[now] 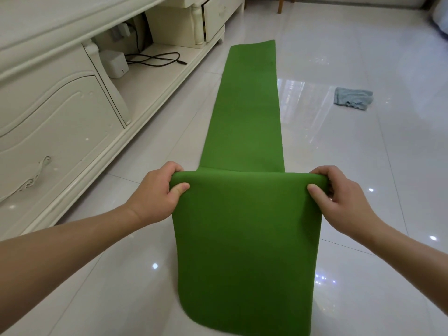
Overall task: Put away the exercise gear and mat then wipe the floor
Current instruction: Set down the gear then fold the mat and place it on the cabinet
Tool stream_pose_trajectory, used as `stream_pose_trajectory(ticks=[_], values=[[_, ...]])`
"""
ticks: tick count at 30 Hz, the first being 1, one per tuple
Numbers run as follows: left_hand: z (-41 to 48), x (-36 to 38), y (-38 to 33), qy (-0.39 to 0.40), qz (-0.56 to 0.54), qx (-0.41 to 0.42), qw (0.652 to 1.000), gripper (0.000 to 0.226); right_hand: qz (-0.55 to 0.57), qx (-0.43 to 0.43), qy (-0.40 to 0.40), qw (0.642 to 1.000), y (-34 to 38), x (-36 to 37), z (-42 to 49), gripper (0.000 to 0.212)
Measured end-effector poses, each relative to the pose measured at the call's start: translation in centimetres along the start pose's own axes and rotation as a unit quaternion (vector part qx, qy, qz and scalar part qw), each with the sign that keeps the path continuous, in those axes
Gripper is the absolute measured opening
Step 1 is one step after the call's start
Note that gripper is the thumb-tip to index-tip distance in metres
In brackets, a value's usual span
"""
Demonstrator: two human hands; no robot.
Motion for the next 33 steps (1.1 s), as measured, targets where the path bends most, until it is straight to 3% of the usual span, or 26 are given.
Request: stream_pose_trajectory(ticks=[2,6,9,15,21,24,28,33], values=[[0.1,0.3,0.4,-0.002,-0.002,-0.012,1.000,0.012,0.026,0.022,0.003,0.999,-0.7,0.3,-0.2,0.030],[0.7,0.8,1.0,-0.009,-0.004,-0.026,1.000,0.012,0.073,0.049,0.057,0.995,-1.9,1.3,-0.5,0.084],[1.1,1.4,1.5,-0.010,-0.016,-0.040,0.999,0.014,0.067,0.052,0.079,0.993,-2.7,2.1,-0.2,0.098],[1.8,2.4,2.6,-0.037,-0.075,-0.088,0.993,0.030,0.038,0.054,0.073,0.995,-3.4,3.2,0.9,0.096],[1.1,3.6,4.3,0.013,-0.148,-0.141,0.979,0.088,0.033,0.076,0.072,0.994,-4.5,4.6,1.4,0.092],[0.2,4.6,4.9,0.063,-0.178,-0.154,0.970,0.105,0.058,0.112,0.067,0.990,-5.1,5.2,1.5,0.082],[-0.8,5.6,5.5,0.095,-0.184,-0.140,0.968,0.106,0.084,0.147,0.056,0.984,-5.2,5.5,1.3,0.036],[-0.6,5.9,6.4,0.075,-0.176,-0.144,0.971,0.086,0.077,0.146,0.072,0.984,-4.7,6.1,0.3,0.040]])
Point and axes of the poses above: each hand's wrist, its own z-axis towards the middle knuckle, its own x-axis out of the palm, y = z × x, the point moved 6 cm from there along z, towards the middle knuckle, and after that the axes turned 3 degrees about -y, right-handed, at the moved point
